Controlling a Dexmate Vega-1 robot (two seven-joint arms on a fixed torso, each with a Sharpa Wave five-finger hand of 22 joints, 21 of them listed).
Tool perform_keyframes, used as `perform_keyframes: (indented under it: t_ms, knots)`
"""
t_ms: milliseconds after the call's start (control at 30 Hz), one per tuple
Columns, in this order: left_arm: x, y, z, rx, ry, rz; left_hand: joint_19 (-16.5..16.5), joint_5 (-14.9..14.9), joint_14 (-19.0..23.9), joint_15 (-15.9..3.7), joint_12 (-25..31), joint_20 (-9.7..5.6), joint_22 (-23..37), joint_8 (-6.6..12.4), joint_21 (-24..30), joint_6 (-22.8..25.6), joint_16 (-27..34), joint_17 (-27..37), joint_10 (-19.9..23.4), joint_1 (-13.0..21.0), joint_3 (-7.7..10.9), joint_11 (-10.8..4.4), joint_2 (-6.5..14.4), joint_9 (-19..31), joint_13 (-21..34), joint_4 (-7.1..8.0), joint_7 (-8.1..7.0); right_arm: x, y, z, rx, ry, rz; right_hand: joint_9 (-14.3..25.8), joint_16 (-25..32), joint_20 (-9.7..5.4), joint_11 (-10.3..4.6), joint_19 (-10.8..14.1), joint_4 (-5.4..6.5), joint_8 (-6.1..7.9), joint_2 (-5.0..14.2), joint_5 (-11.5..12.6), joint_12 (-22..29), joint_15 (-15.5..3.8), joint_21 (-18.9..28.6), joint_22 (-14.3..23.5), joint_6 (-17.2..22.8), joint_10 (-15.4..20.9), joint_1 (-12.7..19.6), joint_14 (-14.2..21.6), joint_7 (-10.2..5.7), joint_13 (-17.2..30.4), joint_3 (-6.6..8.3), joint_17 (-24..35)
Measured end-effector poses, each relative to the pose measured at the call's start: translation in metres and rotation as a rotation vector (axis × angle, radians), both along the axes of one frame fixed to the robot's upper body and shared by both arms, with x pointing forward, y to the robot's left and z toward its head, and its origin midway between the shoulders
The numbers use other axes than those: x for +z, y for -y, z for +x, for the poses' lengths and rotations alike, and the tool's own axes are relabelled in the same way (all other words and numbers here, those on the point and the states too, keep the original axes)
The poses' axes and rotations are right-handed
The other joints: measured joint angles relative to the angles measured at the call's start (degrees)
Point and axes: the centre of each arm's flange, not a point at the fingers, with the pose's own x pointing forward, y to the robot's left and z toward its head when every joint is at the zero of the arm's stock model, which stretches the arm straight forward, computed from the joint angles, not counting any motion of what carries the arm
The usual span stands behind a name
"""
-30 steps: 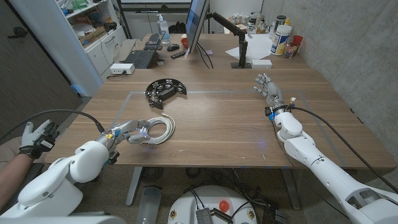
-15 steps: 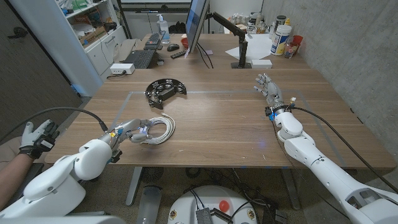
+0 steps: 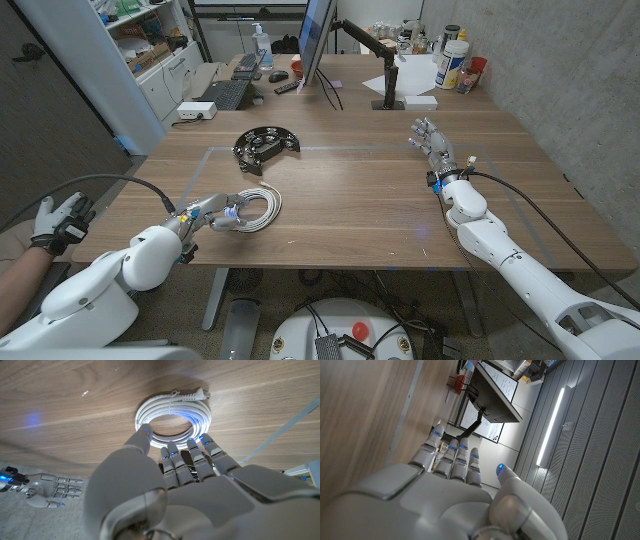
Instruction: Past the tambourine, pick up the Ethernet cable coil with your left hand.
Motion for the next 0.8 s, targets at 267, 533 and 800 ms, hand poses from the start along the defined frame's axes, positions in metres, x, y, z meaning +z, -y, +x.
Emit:
perform_keyframes:
  t_ms: [267,533,800]
  knots:
    - [-0.0028,-0.0005,0.0018,0.0,-0.005,-0.005,0.0,-0.46,0.6,-0.03,0.4,0.0,0.0,0.05,0.44,0.0,0.0,0.26,0.21,0.0,0.24,-0.21,0.0,0.02,0.27,-0.24,0.0,0.0001,0.0001,0.0,0.0,0.0,-0.001,0.0,0.46,0.0,-0.31,0.0,0.0,0.0,0.0,0.0,0.0,0.0,0.0,0.0,0.0,-0.31,0.0,0.0,0.0,0.0,0.0,0.0]
    - [-0.0035,-0.0001,0.0033,-0.003,-0.008,-0.005,0.0,-0.46,0.6,-0.03,0.4,0.0,0.0,0.27,0.44,0.0,0.0,0.47,0.2,0.0,0.23,-0.21,0.0,0.02,0.44,-0.24,0.0,0.0002,0.0002,-0.0001,0.0,0.001,-0.002,0.0,0.46,0.0,-0.31,0.0,0.0,0.0,0.0,0.0,0.0,-0.13,0.0,0.0,0.0,-0.31,0.0,-0.13,0.0,0.0,0.0,0.0]
    - [-0.0015,0.001,0.0054,-0.004,-0.013,0.0,0.0,-0.46,0.59,-0.03,0.66,0.0,0.0,0.48,0.44,0.0,0.0,0.53,0.2,-0.23,0.47,-0.2,-0.23,0.29,0.53,0.0,0.0,0.0005,0.0001,-0.0003,0.001,0.001,-0.003,0.0,0.46,0.0,-0.31,0.0,0.0,0.0,0.0,0.0,0.0,-0.22,0.0,0.0,0.0,-0.31,0.0,-0.21,0.0,0.0,0.0,0.0]
